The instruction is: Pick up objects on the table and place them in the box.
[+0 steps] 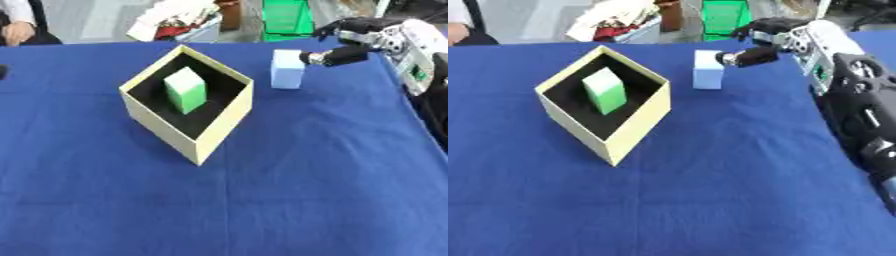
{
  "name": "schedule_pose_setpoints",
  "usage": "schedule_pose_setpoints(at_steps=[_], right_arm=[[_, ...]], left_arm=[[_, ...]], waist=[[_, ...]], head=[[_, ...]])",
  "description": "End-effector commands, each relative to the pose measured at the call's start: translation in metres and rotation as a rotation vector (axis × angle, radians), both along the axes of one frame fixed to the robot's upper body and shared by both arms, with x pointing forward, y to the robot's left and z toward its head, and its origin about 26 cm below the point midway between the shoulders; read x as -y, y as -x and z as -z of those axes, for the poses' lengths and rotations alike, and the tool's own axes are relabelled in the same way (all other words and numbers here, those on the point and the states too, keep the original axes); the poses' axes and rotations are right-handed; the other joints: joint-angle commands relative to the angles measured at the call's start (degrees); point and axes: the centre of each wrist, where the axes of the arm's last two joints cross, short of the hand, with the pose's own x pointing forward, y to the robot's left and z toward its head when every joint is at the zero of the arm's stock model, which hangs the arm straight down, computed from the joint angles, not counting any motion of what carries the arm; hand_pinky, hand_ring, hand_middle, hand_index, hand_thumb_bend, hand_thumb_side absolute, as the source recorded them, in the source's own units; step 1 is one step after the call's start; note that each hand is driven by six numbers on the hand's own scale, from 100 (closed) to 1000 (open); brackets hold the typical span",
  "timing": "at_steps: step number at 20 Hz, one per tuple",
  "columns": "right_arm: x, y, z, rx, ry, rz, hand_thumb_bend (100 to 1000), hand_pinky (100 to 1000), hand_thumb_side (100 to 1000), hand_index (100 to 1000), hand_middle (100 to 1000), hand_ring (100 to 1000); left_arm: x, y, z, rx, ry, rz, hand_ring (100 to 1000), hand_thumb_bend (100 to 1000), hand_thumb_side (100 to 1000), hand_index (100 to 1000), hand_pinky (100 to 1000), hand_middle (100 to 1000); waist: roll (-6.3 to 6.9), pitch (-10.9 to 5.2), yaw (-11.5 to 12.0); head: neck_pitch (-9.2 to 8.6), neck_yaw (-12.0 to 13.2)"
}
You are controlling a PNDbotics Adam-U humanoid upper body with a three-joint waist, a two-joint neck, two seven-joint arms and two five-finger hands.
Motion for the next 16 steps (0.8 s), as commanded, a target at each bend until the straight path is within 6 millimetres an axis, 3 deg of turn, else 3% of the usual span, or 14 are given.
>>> schedule_pose_setpoints(at_steps=[1,5,16], right_arm=[[0.002,-0.002,-0.012,0.023,-0.007,-0.004,342,928,1000,1000,898,983],[0.000,-0.006,-0.005,-0.016,0.005,-0.013,435,945,1000,1000,923,1000],[-0.006,-0.009,-0.005,-0.033,0.078,0.019,493,970,1000,1000,1000,1000]], left_arm=[[-0.002,0.003,-0.007,0.028,-0.015,-0.002,624,157,897,719,712,656],[-0.001,0.003,-0.008,0.029,-0.014,0.002,624,156,897,719,712,658],[0.000,0.003,-0.007,0.026,-0.016,0.012,624,154,896,719,712,660]], waist=[[0.09,-0.91,0.1],[0.19,-0.73,0.3],[0.36,-0.18,0.6]], head=[[-0.57,0.0],[-0.67,-0.1],[-0.90,-0.5]])
